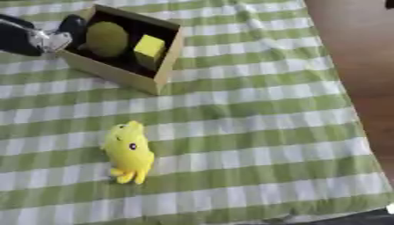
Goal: Pick up objects on the table and place them in the box.
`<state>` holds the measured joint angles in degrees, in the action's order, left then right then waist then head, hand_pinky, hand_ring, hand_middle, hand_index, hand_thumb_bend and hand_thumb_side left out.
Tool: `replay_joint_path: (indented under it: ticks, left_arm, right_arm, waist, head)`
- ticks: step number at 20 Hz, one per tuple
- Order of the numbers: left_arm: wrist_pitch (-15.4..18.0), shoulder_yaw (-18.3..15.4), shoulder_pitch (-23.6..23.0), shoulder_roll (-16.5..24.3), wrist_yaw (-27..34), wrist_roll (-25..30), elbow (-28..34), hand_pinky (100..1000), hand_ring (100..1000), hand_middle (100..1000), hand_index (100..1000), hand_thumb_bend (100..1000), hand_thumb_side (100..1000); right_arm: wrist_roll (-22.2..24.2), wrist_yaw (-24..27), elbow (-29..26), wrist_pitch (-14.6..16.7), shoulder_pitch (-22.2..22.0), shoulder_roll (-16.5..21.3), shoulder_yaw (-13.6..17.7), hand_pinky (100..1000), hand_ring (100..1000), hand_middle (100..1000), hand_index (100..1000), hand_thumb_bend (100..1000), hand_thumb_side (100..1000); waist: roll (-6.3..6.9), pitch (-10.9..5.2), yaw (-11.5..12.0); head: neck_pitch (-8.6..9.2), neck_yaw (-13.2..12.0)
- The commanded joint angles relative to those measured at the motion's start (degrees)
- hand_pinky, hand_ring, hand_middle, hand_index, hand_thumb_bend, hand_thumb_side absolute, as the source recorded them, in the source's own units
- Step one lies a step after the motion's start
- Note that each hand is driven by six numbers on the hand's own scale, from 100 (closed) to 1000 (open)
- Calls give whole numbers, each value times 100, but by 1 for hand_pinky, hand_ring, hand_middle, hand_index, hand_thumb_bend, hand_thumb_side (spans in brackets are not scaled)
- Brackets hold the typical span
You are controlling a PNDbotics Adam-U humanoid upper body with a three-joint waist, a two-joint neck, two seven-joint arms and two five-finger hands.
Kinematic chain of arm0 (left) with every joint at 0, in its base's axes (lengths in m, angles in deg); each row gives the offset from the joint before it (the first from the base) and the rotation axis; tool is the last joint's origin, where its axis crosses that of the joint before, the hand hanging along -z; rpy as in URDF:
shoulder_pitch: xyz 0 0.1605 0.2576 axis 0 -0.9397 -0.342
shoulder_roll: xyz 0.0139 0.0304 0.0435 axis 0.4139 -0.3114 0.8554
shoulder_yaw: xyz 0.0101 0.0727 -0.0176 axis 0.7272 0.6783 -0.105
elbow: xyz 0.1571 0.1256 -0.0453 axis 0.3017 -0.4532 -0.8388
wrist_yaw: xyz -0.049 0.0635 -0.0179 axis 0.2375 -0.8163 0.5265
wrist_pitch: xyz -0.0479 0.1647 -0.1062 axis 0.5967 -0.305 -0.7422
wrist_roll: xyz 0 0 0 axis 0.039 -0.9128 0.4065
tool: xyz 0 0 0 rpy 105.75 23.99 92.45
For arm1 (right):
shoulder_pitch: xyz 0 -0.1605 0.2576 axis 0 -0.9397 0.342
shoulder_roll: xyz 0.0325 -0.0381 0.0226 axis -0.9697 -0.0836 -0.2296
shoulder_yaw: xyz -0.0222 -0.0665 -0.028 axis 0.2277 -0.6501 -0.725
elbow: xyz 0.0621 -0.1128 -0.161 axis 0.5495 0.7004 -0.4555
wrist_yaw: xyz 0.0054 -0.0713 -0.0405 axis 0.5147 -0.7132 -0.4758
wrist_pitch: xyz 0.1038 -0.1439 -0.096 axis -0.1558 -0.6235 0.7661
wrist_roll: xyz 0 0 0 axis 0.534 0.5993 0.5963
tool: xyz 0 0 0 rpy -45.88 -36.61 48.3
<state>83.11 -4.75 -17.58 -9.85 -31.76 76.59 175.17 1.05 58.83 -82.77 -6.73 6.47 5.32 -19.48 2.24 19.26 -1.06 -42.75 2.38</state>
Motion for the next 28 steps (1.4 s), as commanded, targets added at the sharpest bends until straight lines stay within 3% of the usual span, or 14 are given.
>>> replay_joint_path:
  ticks: [1, 5, 7, 11, 12, 13, 14, 17, 28]
  left_arm:
    - [169, 30, -116, 400, 417, 85, 341, 816, 857, 792, 950, 100, 204]
    - [445, 209, -403, 545, 473, 269, 355, 833, 872, 811, 966, 100, 214]
    - [580, 348, -514, 627, 370, 449, 356, 848, 886, 817, 960, 100, 299]
    - [930, 543, -657, 728, 165, 841, 356, 864, 903, 835, 961, 100, 284]
    - [968, 563, -680, 740, 126, 915, 356, 868, 907, 838, 961, 100, 328]
    - [980, 581, -699, 745, 92, 975, 356, 868, 907, 838, 961, 100, 334]
    - [970, 606, -721, 744, 68, 1031, 356, 865, 906, 837, 961, 100, 401]
    - [889, 699, -760, 721, 5, 1186, 356, 864, 906, 837, 959, 100, 427]
    - [709, 1085, -519, 410, -432, 1541, 356, 877, 922, 847, 958, 100, 384]
  right_arm:
    - [-21, 75, -115, 32, 26, 203, 76, 1000, 1000, 415, 879, 100, 470]
    - [-26, 83, -119, 20, 18, 204, 60, 1000, 1000, 415, 879, 100, 470]
    - [-15, 84, -120, 8, 23, 204, 48, 1000, 1000, 414, 879, 100, 470]
    - [12, 77, -113, 10, 24, 208, 33, 1000, 1000, 414, 879, 100, 470]
    - [20, 74, -110, 14, 24, 207, 29, 1000, 1000, 414, 879, 100, 470]
    - [28, 71, -107, 17, 24, 206, 25, 1000, 1000, 414, 879, 100, 470]
    - [38, 66, -106, 20, 23, 205, 20, 1000, 1000, 413, 879, 100, 470]
    - [69, 49, -95, 30, 22, 198, 6, 1000, 1000, 413, 880, 100, 470]
    - [178, -4, -46, 56, -15, 184, -30, 1000, 1000, 410, 881, 100, 470]
  waist:
    - [-35, -202, 15]
    - [-36, -240, 56]
    - [-29, -247, 57]
    - [-30, -246, 44]
    - [-31, -244, 41]
    - [-33, -242, 38]
    - [-35, -240, 37]
    - [-43, -235, 30]
    - [-49, -244, 26]
  head:
    - [-7, 13]
    - [-9, 13]
    - [-1, -4]
    - [-16, -15]
    - [-15, -16]
    - [-17, -16]
    - [-22, -19]
    - [-34, -30]
    - [-52, -55]
